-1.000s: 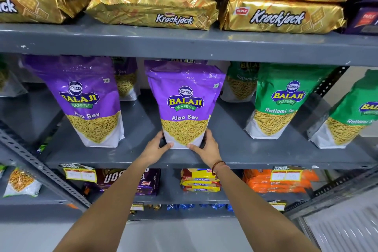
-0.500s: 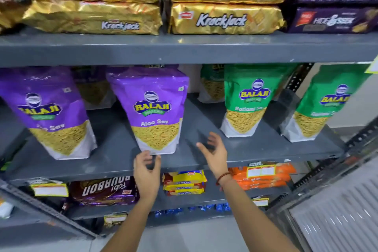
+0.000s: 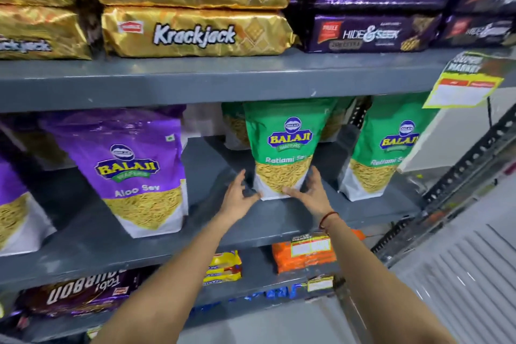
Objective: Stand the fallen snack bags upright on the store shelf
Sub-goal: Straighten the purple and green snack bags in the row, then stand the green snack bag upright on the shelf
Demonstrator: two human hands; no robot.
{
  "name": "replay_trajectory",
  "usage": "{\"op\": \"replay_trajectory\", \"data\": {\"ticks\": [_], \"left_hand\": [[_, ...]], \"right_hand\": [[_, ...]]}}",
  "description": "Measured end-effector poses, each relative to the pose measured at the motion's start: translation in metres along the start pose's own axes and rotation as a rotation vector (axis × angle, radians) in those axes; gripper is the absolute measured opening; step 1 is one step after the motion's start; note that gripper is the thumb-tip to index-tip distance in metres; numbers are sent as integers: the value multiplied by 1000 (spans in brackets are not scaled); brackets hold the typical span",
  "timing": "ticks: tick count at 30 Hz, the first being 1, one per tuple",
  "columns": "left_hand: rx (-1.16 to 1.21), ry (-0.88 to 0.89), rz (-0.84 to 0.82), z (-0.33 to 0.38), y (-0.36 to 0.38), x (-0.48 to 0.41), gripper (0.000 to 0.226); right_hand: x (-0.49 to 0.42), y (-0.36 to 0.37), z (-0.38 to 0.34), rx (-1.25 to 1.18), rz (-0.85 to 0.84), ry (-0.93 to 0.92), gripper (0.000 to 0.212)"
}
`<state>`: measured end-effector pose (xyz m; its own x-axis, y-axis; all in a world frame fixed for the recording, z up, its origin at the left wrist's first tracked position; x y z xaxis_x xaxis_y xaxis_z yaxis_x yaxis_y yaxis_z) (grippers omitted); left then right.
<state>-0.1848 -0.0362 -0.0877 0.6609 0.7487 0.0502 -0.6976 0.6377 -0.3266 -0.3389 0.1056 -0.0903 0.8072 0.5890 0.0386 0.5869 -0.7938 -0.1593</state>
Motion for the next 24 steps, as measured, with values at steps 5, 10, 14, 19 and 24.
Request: {"op": "replay_trajectory", "data": {"ticks": [5,10,14,19,24], "left_hand": [[41,16,-160,-1,34,-6,63],[39,57,-65,-2,18,7,59],[52,33,1,-11,1,24,59],[0,10,87,-15,-14,38,56],[-27,33,91,-7,-16,46,51]], "right_hand": [[-3,7,5,-22,-31,-19,110],[8,9,9,2,-11,-55,84],[21,14,11,11,-2,-81,70],[36,21,8,-2,-16,-93,68],[39,22,11,-17,-25,-83,68]]}}
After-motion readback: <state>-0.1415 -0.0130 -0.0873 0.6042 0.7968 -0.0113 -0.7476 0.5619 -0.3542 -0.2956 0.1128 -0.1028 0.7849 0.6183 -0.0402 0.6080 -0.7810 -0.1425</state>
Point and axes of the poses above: each hand's wrist, its own x-axis away from the middle knuckle, its own y-axis out of the palm, z = x × y, the point moved 10 cm from there along -x, towards the middle knuckle, and after that the axes turned 5 degrees about z, right-handed, at the moved point
